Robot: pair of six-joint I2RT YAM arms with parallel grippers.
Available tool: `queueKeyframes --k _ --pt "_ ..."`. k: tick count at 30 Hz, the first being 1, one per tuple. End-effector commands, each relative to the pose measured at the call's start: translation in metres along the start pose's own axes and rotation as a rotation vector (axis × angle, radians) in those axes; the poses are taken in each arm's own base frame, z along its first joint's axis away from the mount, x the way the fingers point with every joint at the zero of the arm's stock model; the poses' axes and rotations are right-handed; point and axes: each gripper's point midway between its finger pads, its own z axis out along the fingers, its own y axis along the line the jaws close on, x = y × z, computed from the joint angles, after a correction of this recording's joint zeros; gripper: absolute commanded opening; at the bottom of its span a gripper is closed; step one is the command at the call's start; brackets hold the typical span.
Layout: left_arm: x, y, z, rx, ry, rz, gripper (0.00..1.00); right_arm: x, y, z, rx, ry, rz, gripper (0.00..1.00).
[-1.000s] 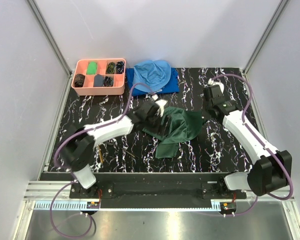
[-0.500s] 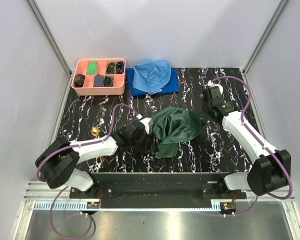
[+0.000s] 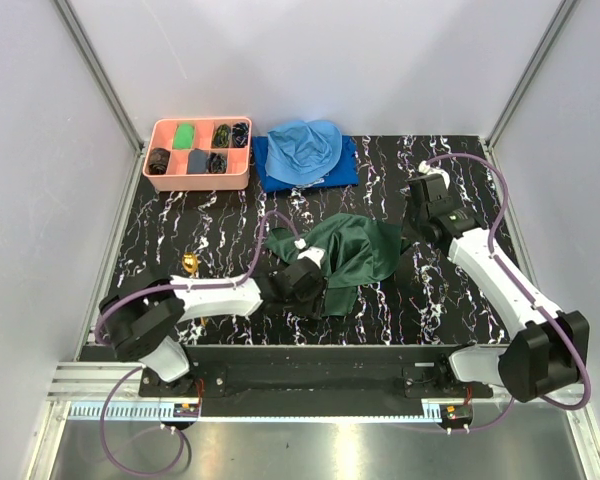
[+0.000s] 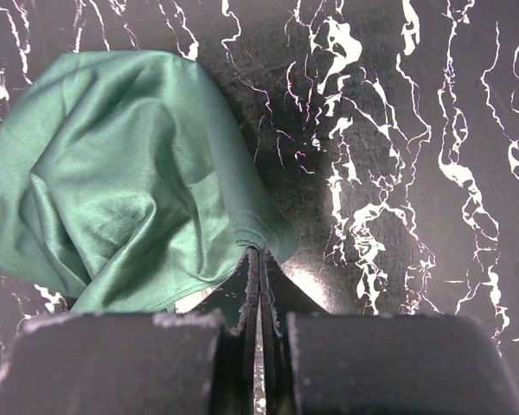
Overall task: Fold the napkin, place the utensils inside, and roll it up
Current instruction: Flatten the napkin out
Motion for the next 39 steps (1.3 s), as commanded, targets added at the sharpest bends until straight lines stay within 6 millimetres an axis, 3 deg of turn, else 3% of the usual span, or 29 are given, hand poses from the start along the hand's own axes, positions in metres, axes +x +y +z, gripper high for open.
queueKeyframes --k 1,11,17,23,27,28,30,33,34,39 --pt "-0.011 -0.003 0.005 -0.067 -0.043 0.026 0.58 -0.012 0.003 -0.011 -0.034 -0.06 0.036 0.0" --pt "0.008 0.012 0.008 -0.27 -0.022 0.118 0.54 -0.013 0.007 -0.02 -0.069 -0.077 0.045 0.0" --pt "0.018 0.009 0.012 -0.277 0.011 0.133 0.48 -0.013 0.006 -0.027 -0.08 -0.094 0.054 0.0" --pt "0.031 0.016 0.015 -0.296 0.052 0.107 0.21 -0.011 0.004 -0.03 -0.084 -0.1 0.065 0.0" --pt "0.027 0.017 0.013 -0.302 0.041 0.106 0.05 -0.007 0.003 -0.028 -0.079 -0.092 0.061 0.0" --pt "0.021 0.021 0.009 -0.313 0.02 0.1 0.0 -0.008 0.001 -0.029 -0.074 -0.098 0.058 0.0" --pt "0.01 0.03 0.001 -0.341 -0.015 0.108 0.0 -0.01 0.0 -0.031 -0.069 -0.107 0.052 0.0" --pt "-0.024 0.047 -0.03 -0.424 -0.093 0.14 0.0 -0.023 -0.005 -0.04 -0.043 -0.139 0.033 0.0" --pt "-0.052 0.046 -0.049 -0.442 -0.175 0.13 0.0 -0.029 -0.01 -0.043 -0.017 -0.155 0.022 0.0" --pt "-0.131 0.082 -0.125 -0.58 -0.332 0.15 0.0 -0.078 -0.016 -0.08 0.03 -0.268 0.004 0.0"
